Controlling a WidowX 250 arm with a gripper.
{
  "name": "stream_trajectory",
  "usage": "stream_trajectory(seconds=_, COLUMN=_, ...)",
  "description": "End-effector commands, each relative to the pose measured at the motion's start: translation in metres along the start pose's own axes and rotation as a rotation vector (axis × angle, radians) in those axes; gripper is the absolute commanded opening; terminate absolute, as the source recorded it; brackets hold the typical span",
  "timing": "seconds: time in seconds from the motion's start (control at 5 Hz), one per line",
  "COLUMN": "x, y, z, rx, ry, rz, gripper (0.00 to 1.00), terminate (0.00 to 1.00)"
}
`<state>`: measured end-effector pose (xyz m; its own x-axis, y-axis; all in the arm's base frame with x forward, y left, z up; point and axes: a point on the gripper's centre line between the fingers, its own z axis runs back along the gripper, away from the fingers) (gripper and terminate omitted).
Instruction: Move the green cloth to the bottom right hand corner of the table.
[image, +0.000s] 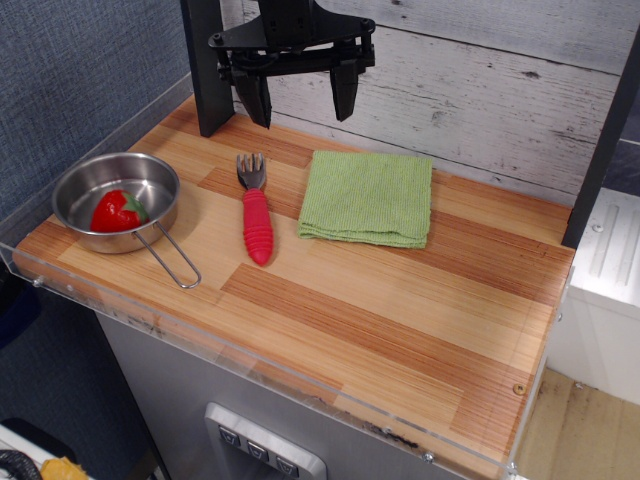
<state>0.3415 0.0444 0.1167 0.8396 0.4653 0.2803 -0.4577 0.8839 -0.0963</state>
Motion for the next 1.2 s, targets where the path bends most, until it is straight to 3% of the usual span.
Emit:
stream_trajectory(seconds=0.0, x=0.000, y=0.000, z=0.000, rx=0.000, ry=0.000, rz=0.000, gripper=1.00, terminate=0.00)
stream_trajectory(seconds=0.6, x=0.011, y=-0.045, z=-0.055, rx=-0.022, ry=-0.025, rz=-0.057, gripper=1.00, terminate=0.00)
stream_trajectory(seconds=1.0, x=0.015, y=-0.044, z=-0.072, rx=-0.004, ry=0.004, rz=-0.049, gripper=1.00, terminate=0.00)
